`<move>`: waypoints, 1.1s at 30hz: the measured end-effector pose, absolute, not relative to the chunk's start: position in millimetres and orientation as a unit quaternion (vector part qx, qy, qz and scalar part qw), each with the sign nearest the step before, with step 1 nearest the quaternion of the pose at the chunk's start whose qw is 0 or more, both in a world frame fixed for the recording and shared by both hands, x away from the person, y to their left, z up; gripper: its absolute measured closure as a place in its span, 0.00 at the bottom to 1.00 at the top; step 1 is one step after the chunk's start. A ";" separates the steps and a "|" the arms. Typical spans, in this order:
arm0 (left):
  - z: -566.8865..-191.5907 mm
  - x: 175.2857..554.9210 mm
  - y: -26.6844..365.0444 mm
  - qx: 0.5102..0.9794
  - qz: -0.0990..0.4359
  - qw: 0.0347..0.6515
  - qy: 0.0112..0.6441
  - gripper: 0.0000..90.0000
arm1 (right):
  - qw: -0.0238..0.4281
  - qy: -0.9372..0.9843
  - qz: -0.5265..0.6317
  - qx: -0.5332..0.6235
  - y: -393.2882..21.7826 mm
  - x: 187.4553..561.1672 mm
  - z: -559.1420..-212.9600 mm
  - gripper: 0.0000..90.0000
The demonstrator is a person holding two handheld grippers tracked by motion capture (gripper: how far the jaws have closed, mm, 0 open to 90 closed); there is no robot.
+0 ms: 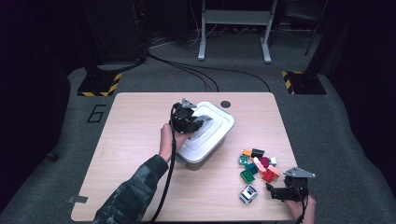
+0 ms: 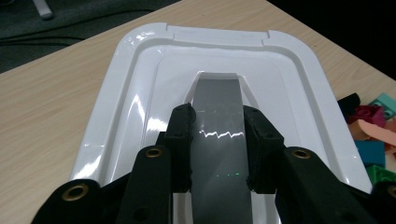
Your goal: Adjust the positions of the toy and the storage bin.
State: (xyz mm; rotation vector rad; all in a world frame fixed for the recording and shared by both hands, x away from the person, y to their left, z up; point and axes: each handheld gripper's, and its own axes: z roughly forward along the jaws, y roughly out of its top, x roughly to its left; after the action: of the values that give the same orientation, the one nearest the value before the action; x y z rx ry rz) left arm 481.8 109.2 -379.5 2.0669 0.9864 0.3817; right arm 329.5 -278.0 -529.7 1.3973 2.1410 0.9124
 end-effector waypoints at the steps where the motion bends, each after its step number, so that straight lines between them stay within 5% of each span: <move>1: -379.5 481.3 103.4 0.818 0.153 0.398 0.387 0.74 | 0.211 0.770 0.329 0.505 -277.7 329.3 -529.6 0.00; 6: -379.5 480.6 100.5 0.816 0.154 0.401 0.386 0.73 | 0.210 0.770 0.330 0.505 -278.0 329.3 -529.5 0.00; 8: -376.8 478.3 106.3 0.817 0.146 0.406 0.384 0.63 | 0.209 0.768 0.330 0.507 -277.9 329.1 -529.4 0.00; 13: -375.3 470.3 114.8 0.830 0.168 0.383 0.369 0.56 | 0.210 0.769 0.330 0.505 -278.0 329.3 -529.5 0.01; 16: -377.1 468.1 116.6 0.830 0.165 0.385 0.369 0.57 | 0.211 0.769 0.329 0.505 -278.0 329.3 -529.5 0.01; 19: -380.3 465.4 116.9 0.836 0.157 0.386 0.357 0.70 | 0.212 0.770 0.329 0.504 -278.0 329.4 -529.6 0.01; 33: -380.4 454.8 114.1 0.820 0.129 0.400 0.389 0.73 | 0.213 0.770 0.328 0.504 -277.8 329.3 -529.6 0.01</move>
State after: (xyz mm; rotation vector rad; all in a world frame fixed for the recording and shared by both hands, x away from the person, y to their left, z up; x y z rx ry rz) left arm 454.8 114.1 -380.4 2.0734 0.9840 0.3266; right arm 329.3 -277.8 -529.6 1.3994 2.1378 0.9103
